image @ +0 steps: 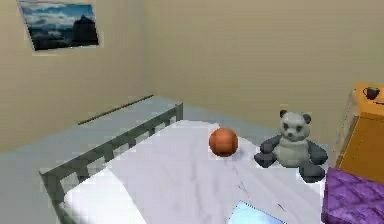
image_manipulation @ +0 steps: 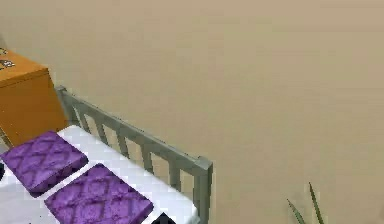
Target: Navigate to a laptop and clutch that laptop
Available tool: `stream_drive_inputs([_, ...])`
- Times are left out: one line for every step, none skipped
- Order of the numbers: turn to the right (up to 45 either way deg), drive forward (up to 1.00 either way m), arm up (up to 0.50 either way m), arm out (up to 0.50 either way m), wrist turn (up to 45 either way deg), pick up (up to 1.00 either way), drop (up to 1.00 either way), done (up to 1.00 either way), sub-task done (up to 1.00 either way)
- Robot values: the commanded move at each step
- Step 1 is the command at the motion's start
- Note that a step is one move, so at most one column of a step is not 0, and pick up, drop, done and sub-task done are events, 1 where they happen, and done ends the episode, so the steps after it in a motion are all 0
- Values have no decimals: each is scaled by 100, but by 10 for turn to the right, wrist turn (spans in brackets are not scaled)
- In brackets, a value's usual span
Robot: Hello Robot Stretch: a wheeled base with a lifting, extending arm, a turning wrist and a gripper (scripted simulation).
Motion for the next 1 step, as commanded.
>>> stream_drive_inputs([-450,0,0,0,0,0,0,0,0])
